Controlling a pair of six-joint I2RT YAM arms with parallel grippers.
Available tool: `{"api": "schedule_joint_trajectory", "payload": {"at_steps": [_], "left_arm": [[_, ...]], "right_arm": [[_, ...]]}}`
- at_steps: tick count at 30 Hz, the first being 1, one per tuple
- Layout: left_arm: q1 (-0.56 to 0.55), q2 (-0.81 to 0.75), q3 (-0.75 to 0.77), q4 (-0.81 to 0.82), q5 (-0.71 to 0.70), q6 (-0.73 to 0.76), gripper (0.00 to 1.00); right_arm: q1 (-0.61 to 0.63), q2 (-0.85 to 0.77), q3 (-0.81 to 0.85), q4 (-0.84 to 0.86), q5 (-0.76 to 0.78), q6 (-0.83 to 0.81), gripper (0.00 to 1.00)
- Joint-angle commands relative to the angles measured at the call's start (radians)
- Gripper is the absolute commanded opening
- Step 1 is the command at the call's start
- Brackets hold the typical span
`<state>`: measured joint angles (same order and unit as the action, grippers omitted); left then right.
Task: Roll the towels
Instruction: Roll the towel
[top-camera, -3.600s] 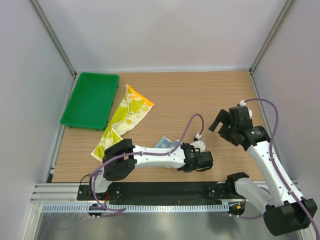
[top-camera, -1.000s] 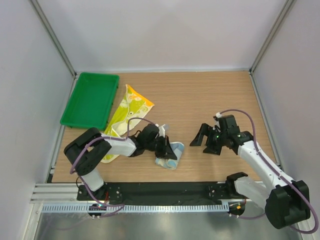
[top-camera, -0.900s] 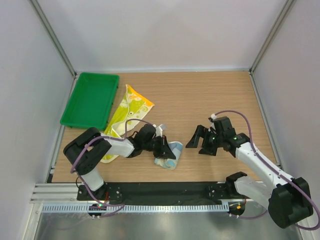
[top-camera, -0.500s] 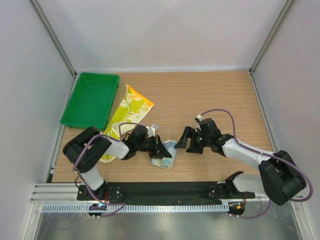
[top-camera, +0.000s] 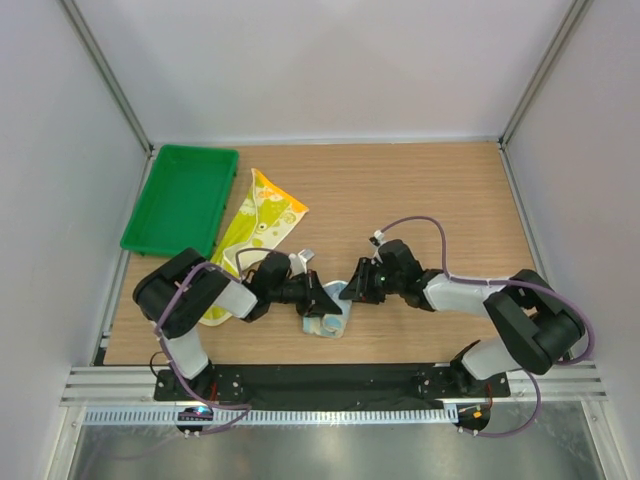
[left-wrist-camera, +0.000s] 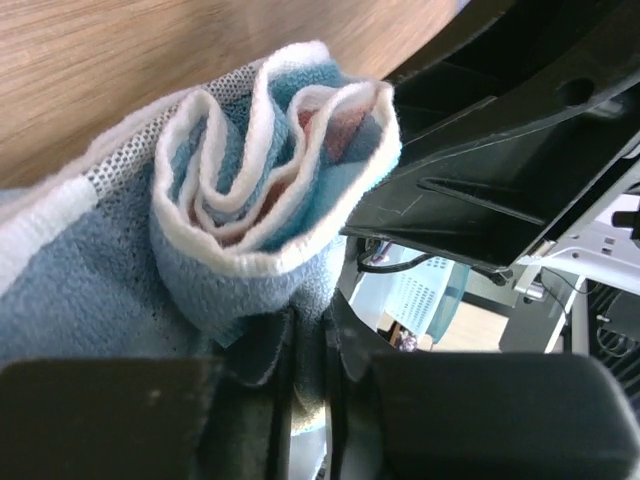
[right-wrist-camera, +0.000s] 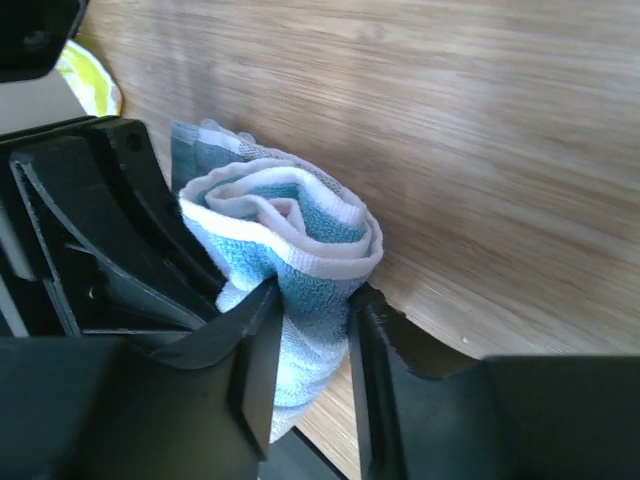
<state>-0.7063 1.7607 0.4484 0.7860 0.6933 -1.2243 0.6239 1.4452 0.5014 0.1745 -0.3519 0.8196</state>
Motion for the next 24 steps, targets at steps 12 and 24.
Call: {"api": "schedule_joint_trajectory", "payload": {"at_steps": [12,24], "left_arm": [[-0.203,-0.214,0.317,-1.002,-0.558,0.460,0.45],[-0.522,-0.195,0.613,-1.370,-1.279,0.509,0.51]], "right_arm": [[0.022,-0.065,0.077,-0.148,0.125,-0.080,0.12],[0.063,-0.083,0.130,-0.299,0.192,-0.077,0.10]]}}
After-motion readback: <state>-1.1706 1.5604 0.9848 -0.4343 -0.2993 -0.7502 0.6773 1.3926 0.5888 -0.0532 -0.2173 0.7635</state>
